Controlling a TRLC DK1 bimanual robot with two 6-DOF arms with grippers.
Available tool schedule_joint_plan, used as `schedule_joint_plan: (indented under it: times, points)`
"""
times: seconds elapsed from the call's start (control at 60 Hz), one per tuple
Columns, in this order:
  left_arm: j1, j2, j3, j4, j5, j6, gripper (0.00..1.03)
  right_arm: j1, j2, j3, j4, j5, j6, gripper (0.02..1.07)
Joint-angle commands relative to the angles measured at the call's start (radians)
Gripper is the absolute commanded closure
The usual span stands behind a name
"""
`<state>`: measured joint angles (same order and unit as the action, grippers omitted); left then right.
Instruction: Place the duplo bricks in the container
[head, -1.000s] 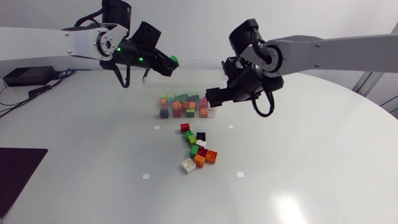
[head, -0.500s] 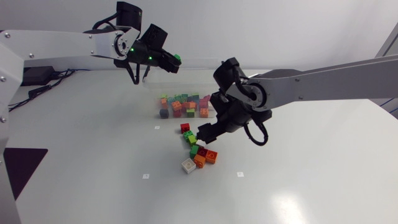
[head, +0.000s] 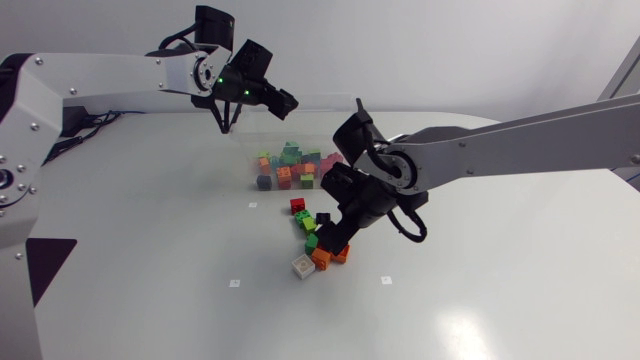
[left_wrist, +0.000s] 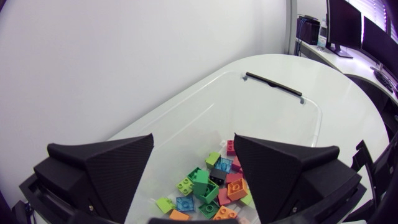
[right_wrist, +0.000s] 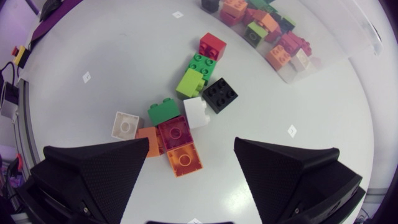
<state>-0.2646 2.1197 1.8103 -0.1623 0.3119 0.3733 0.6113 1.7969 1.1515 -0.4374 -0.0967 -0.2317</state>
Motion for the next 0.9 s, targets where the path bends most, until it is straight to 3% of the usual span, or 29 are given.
schedule_joint_plan:
  times: [0.0, 0.25, 0.483, 0.883]
  points:
    - [-0.004, -0.083, -0.075, 0.006, 0.0, 0.001, 0.05, -0.002, 0.038, -0.009, 0.003, -0.02, -0.074, 0.09]
    - [0.031, -0.303, -0.339, 0.078, 0.0, 0.039, 0.05, 0.022, 0.079, -0.007, -0.004, -0.023, -0.138, 0.09]
    - [0.082, -0.463, -0.514, 0.076, 0.032, 0.095, 0.05, 0.039, 0.093, -0.01, -0.024, -0.054, -0.169, 0.1]
    - [0.064, -0.672, -0.824, 0.015, 0.029, 0.23, 0.05, 0.064, 0.15, 0.048, -0.063, -0.052, -0.192, 0.16]
